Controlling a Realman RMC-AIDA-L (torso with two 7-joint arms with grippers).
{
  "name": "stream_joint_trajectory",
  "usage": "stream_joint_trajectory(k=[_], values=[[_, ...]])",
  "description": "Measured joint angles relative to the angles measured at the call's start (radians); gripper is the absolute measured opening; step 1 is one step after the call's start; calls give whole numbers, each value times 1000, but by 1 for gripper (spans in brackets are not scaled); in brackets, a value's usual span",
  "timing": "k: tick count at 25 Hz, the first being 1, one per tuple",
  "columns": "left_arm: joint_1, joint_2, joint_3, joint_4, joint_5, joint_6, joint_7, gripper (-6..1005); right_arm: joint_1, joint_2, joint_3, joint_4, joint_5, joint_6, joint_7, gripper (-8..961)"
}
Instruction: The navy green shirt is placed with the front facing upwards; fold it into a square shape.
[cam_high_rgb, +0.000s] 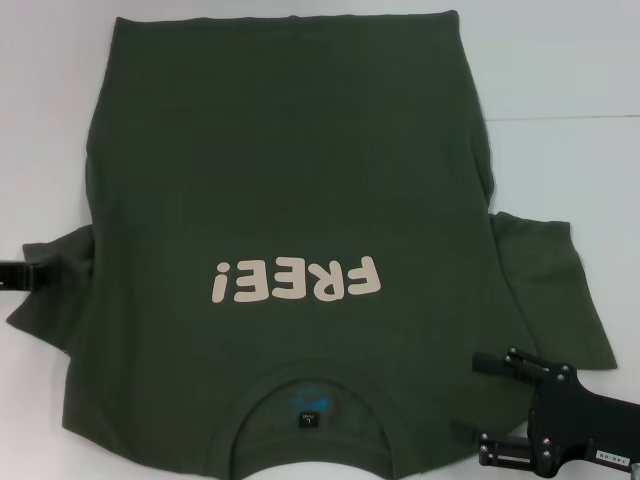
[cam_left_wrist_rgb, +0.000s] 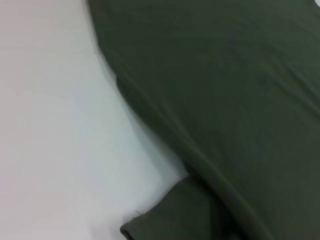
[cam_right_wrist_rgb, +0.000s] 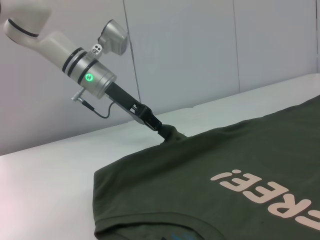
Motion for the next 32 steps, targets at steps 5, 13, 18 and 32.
stream_joint_trajectory(k=[5,13,18,32], values=[[15,-7,-6,40,-1,0,-2,46,0,0,0,0,0,1,0,898],[45,-4,-31,121,-30,8,-12,46,1,0,4,1,0,3,0,898],[58,2,-33,189,-50,65,-32,45,2,0,14,2,0,3,0,898],[36,0,131,316,-41,243,-308,45,4,2,23,2,0,3,0,899]])
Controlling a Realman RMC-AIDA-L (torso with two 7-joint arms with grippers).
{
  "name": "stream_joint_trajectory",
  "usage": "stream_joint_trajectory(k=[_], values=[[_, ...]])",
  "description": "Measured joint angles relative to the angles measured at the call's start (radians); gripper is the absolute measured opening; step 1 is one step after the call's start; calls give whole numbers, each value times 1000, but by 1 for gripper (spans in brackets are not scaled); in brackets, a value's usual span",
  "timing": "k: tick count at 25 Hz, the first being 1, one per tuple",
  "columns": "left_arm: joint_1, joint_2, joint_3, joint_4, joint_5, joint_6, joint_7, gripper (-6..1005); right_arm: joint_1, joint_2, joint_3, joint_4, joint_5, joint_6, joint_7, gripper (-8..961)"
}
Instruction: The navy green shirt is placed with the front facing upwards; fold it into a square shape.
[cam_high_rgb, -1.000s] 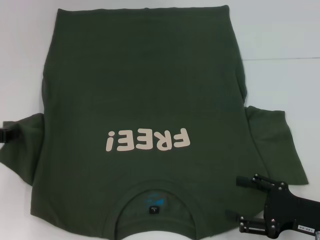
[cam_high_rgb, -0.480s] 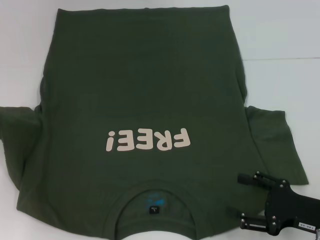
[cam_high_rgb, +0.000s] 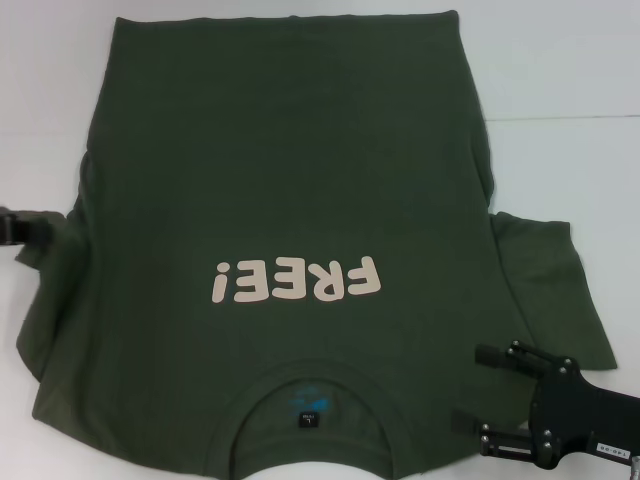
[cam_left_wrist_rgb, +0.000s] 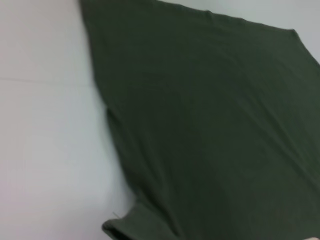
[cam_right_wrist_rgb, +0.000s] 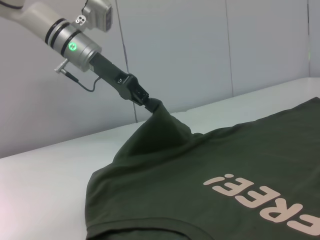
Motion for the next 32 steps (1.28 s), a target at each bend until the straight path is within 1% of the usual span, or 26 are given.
stream_joint_trajectory(k=[2,5,6,8,9,14,18,24,27,32], values=[[-6,-5,29,14,0,15,-31,45,0,0,0,0,0,0,0,899],[-14,-18,85,37,1,27,-76,45,-2,0,0,2,0,0,0,899],[-16,-25,97,48,1,29,-84,45,-3,0,0,2,0,0,0,899],[-20,-48,125,75,6,32,-99,45,-4,0,0,2,0,-2,-1,898],[-20,-48,125,75,6,32,-99,45,-4,0,0,2,0,-2,-1,898],[-29,-68,147,122,77,12,-122,45,-8,0,0,4,-1,-4,-1,898],[-21,-67,137,147,139,-24,-134,46,-8,-1,0,15,-1,-5,-7,897],[-5,-50,110,143,248,-109,-153,46,-9,0,0,15,0,-5,-7,898],[0,-46,88,145,275,-129,-154,46,-10,0,0,15,0,-5,-7,898],[2,-41,79,148,284,-154,-155,45,-8,0,0,14,0,-5,-5,898]])
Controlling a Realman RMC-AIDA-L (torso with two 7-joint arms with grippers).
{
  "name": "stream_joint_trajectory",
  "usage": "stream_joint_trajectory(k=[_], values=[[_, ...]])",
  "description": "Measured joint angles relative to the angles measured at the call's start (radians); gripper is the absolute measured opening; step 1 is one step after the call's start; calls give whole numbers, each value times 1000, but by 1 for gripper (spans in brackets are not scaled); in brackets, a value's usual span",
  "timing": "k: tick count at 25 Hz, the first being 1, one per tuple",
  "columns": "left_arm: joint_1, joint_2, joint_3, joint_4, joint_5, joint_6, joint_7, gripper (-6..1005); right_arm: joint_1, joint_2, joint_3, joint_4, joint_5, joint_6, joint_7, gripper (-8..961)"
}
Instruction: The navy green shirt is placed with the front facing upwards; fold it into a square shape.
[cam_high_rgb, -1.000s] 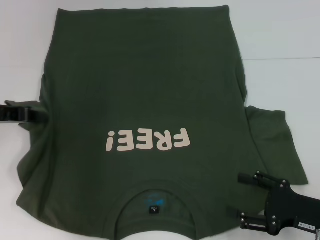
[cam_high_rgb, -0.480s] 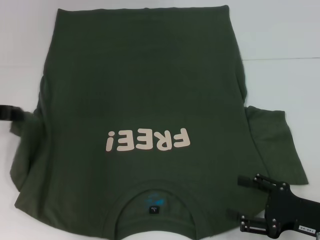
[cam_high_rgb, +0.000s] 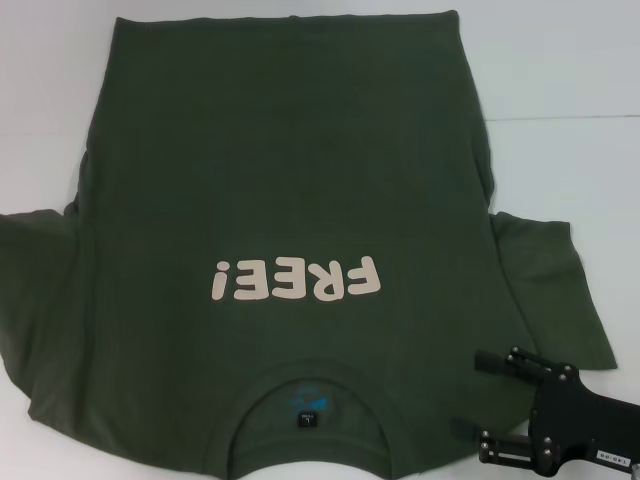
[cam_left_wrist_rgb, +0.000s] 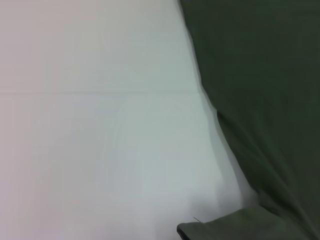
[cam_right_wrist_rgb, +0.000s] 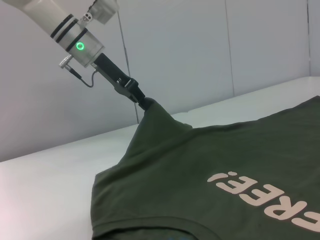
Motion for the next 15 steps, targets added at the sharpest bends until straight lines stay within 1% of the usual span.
stream_joint_trajectory(k=[5,8,9,10,15], values=[[-6,0,3,3,1,1,0,45,2,0,0,0,0,0,2,898],[-10,-7,18,16,1,18,1,45,2,0,0,0,0,-1,4,899],[-14,-12,29,26,1,41,0,45,2,0,0,0,0,-1,4,899],[-14,-12,29,26,1,41,0,45,2,0,0,0,0,-1,4,899],[-27,-43,43,83,1,105,0,45,5,0,0,0,-1,-2,4,899]])
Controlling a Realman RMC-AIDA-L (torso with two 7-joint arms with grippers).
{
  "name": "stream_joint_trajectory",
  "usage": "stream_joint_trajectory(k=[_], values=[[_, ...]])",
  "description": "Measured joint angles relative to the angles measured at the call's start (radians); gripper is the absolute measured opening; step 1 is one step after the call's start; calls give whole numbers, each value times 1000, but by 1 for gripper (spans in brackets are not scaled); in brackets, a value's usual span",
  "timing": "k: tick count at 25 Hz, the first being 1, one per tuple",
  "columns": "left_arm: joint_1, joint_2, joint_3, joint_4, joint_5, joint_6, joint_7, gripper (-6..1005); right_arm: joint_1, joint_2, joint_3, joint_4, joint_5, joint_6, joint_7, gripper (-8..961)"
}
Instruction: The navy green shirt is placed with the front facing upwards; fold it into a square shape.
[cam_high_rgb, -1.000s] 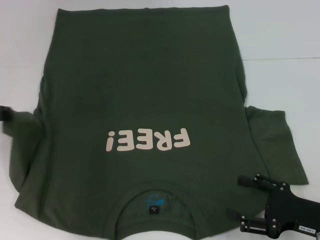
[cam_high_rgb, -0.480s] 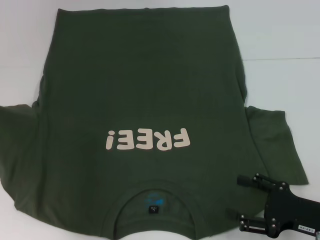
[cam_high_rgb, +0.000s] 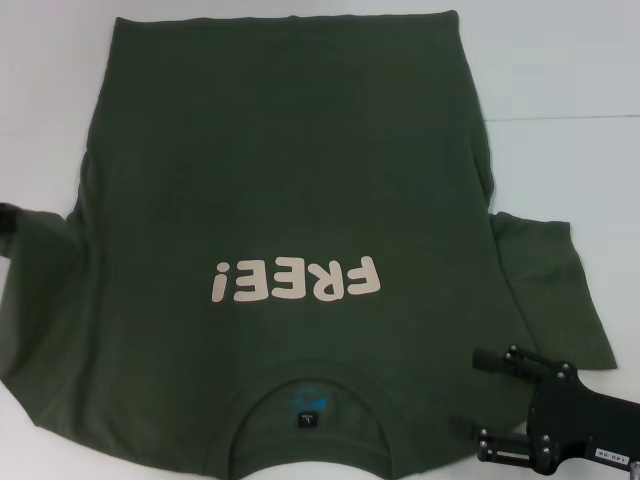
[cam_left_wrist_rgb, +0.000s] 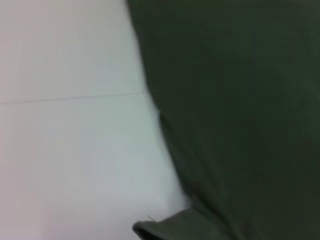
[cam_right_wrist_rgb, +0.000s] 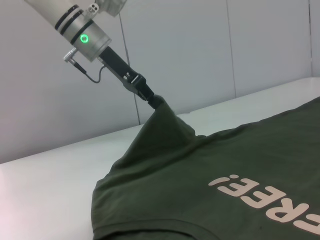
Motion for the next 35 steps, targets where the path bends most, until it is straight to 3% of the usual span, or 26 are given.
stream_joint_trajectory(k=[11,17,29,35], values=[[-26,-63,102,31,0,71,-33,46,1,0,-1,0,-3,1,0,898],[-25,-69,188,-16,-9,60,-89,46,-1,0,0,0,-4,0,-1,898],[-23,-70,186,-93,-113,55,-107,50,-3,0,0,4,-1,5,-6,899],[-17,-66,164,-93,-114,43,-130,268,0,0,0,11,-2,5,-7,898]])
